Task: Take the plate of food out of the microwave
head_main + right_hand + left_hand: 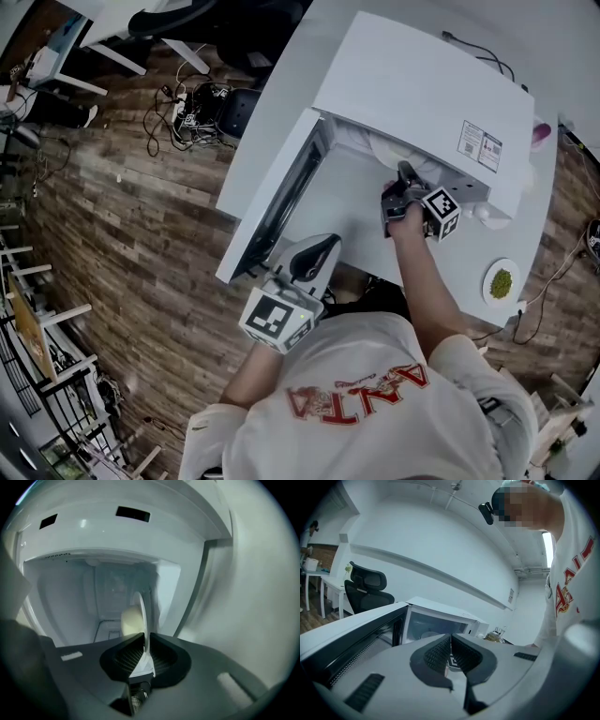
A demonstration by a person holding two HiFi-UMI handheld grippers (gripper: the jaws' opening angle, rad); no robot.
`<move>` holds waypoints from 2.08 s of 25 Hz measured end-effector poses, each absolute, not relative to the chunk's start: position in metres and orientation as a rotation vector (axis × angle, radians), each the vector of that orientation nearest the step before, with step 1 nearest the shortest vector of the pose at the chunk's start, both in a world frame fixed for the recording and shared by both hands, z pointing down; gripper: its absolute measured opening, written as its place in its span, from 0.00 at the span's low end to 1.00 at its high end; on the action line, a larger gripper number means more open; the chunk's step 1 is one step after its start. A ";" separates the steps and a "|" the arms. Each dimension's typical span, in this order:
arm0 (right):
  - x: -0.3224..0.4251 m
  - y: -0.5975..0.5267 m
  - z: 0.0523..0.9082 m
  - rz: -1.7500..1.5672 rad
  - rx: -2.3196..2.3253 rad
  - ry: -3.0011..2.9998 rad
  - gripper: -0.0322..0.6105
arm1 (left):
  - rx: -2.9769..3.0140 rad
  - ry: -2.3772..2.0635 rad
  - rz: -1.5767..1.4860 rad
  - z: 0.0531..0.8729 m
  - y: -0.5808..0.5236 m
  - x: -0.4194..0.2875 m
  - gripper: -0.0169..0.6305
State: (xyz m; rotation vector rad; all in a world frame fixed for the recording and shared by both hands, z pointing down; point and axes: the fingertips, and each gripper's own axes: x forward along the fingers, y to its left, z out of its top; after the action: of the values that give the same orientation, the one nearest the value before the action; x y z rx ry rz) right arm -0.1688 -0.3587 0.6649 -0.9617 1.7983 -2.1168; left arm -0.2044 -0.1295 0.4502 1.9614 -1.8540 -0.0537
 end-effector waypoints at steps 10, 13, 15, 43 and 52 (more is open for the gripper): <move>-0.159 -0.352 0.661 -2.130 -0.931 1.791 0.08 | 1.964 -1.844 -0.052 0.451 -0.126 -0.197 0.05; -0.156 -0.349 0.659 -2.113 -0.903 1.803 0.08 | 1.970 -1.840 -0.048 0.450 -0.125 -0.194 0.05; -0.155 -0.348 0.653 -2.081 -0.861 1.821 0.08 | 1.974 -1.843 -0.051 0.449 -0.124 -0.192 0.05; -0.053 -0.208 0.631 -2.082 -0.759 1.876 0.08 | 2.175 -1.666 -0.041 0.433 -0.113 -0.148 0.05; 0.040 -0.190 0.658 -2.001 -0.938 1.768 0.08 | 2.292 -1.489 0.011 0.437 -0.126 -0.099 0.05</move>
State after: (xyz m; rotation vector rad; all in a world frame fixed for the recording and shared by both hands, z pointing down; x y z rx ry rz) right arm 0.0395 -0.1901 0.6581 -0.9375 1.7683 -2.0008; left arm -0.0990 -0.1261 0.4374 2.2921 -1.4887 0.0112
